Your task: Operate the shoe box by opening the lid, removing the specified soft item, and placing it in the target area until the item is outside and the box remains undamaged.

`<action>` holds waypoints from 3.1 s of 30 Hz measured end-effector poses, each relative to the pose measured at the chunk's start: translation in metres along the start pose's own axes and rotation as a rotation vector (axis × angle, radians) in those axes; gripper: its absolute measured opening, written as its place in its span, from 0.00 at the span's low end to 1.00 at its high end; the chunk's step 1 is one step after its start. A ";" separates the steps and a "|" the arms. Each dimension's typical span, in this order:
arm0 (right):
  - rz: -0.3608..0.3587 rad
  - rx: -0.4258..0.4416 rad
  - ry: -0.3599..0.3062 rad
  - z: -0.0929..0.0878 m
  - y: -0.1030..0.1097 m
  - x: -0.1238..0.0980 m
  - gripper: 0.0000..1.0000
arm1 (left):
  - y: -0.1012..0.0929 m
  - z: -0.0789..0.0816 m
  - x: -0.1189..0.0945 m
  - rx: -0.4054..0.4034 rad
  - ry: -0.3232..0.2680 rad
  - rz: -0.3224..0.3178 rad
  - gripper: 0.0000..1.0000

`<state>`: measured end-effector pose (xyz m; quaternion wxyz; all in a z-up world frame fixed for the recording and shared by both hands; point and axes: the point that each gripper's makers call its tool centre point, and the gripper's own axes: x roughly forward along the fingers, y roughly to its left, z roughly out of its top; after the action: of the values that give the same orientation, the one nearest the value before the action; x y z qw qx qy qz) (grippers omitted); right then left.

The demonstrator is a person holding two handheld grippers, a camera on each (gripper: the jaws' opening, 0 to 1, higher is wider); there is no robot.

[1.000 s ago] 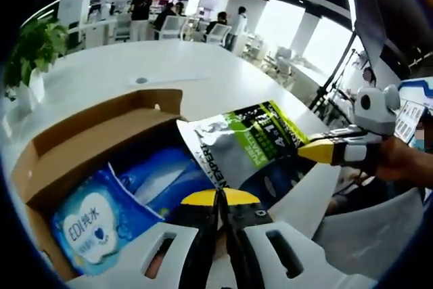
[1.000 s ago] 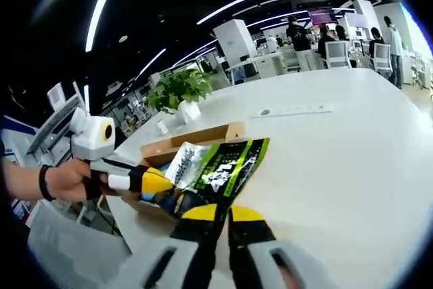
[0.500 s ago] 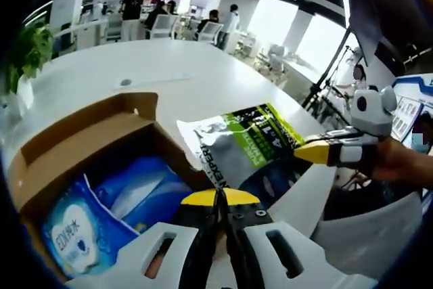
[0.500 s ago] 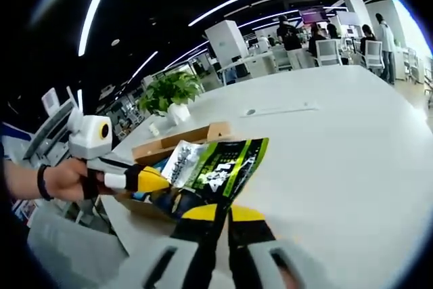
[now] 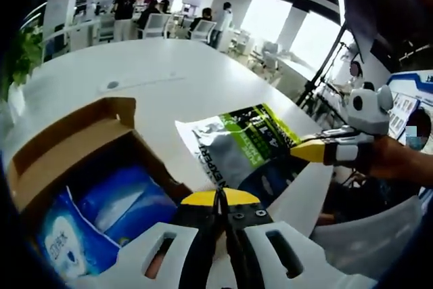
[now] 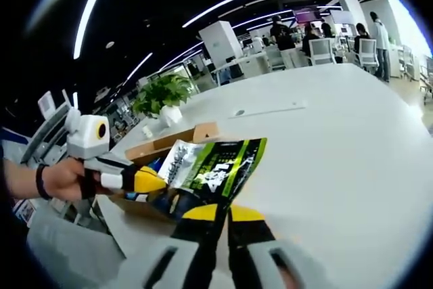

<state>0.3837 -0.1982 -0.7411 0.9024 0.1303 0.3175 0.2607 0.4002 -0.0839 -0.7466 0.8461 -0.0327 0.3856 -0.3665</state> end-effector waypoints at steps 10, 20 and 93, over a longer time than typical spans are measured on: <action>-0.016 0.007 0.000 0.004 -0.018 -0.003 0.00 | -0.007 0.009 0.013 0.008 0.002 -0.016 0.00; -0.022 0.005 0.011 0.006 -0.032 -0.002 0.00 | -0.011 0.013 0.028 0.027 0.017 -0.024 0.00; -0.064 0.065 0.109 -0.014 -0.107 0.035 0.00 | -0.005 0.015 0.097 0.123 0.121 -0.017 0.00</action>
<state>0.4387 -0.2665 -0.8122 0.8869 0.1349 0.3784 0.2280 0.4492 -0.1532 -0.7957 0.8185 0.0383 0.4127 -0.3978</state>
